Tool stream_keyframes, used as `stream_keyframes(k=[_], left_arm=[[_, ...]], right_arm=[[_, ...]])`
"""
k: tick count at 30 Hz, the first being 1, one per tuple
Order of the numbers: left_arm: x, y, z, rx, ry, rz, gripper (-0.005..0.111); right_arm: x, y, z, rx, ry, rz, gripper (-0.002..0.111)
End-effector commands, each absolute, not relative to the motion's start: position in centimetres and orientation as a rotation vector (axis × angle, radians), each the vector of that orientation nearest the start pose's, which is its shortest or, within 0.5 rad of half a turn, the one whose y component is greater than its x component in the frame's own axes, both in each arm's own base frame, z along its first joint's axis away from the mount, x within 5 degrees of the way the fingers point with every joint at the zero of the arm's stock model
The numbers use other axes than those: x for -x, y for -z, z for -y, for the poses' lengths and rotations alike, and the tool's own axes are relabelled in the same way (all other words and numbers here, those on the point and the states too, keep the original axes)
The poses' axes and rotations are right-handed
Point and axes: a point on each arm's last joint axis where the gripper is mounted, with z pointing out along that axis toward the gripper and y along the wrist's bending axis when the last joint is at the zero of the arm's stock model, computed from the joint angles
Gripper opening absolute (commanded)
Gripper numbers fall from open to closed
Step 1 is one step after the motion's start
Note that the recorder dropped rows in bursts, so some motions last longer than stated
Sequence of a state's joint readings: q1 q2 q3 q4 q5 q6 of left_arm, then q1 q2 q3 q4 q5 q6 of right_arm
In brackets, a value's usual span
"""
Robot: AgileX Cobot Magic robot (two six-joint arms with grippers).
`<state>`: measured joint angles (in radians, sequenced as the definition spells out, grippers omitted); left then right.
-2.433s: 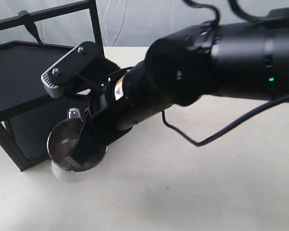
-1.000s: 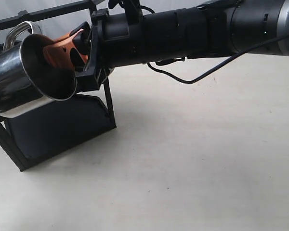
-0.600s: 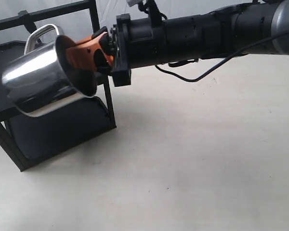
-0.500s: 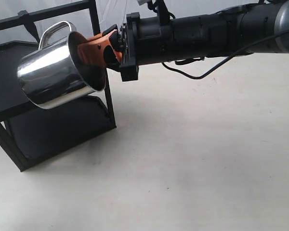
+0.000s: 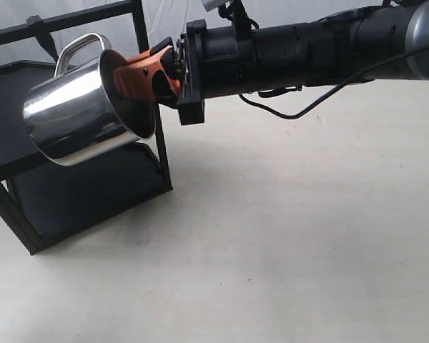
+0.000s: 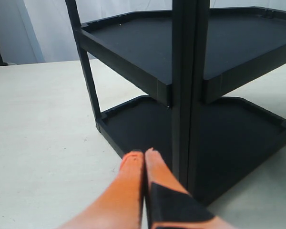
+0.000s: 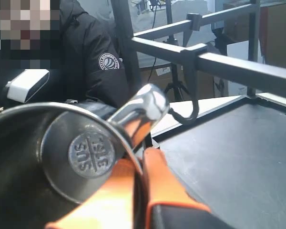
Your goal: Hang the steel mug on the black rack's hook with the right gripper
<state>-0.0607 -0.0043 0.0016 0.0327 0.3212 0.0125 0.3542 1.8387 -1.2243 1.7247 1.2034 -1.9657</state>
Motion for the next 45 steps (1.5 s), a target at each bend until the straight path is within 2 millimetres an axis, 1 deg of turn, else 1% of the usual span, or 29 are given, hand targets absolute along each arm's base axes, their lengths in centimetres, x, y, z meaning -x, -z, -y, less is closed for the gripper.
stream_keyframes(k=[1,4,7,13,18,23,28,31,33,38,39,40,45], left_arm=[[-5.4,-18.5,0.2,-0.089,0.002,-1.794,0.0],[-5.4,-18.5,0.2,-0.089,0.002,-1.794,0.0],[-5.4,-18.5,0.2,-0.089,0.002,-1.794,0.0],[-5.4,-18.5,0.2,-0.089,0.002,-1.794,0.0],[-5.4,-18.5,0.2,-0.089,0.002,-1.794,0.0],[-5.4,-18.5,0.2,-0.089,0.002,-1.794,0.0],[-5.4,-18.5,0.2,-0.089,0.002,-1.794,0.0],[-5.4,-18.5,0.2,-0.089,0.002,-1.794,0.0],[-5.4,-18.5,0.2,-0.089,0.002,-1.794,0.0],[-5.4,-18.5,0.2,-0.089,0.002,-1.794,0.0],[-5.4,-18.5,0.2,-0.089,0.002,-1.794,0.0],[-5.4,-18.5,0.2,-0.089,0.002,-1.794,0.0],[-5.4,-18.5,0.2,-0.089,0.002,-1.794,0.0]], right_arm=[[-31.7,-28.6,-22.0,1.159,-1.289,-1.316,-0.001],[-31.9,-29.3,-22.2,1.165,-1.279,-1.289,-0.001],[-32.2,-29.3,-22.3,1.164,-1.28,-1.288,-0.001],[-32.9,-27.6,-22.7,1.153,-1.307,-1.334,-0.001],[-33.2,-26.8,-22.8,1.149,-1.316,-1.353,-0.001],[-33.2,-26.8,-22.8,1.149,-1.315,-1.351,-0.001],[-33.5,-27.8,-22.9,1.157,-1.298,-1.316,-0.001],[-33.6,-28.0,-22.9,1.159,-1.294,-1.307,-0.001],[-33.7,-27.8,-23.0,1.158,-1.296,-1.313,-0.001],[-34.2,-26.2,-23.2,1.149,-1.315,-1.351,-0.001],[-34.5,-25.5,-23.3,1.145,-1.324,-1.368,-0.001],[-34.6,-25.2,-23.4,1.144,-1.327,-1.375,-0.001],[-35.1,-24.3,-23.5,1.14,-1.335,-1.392,-0.001]])
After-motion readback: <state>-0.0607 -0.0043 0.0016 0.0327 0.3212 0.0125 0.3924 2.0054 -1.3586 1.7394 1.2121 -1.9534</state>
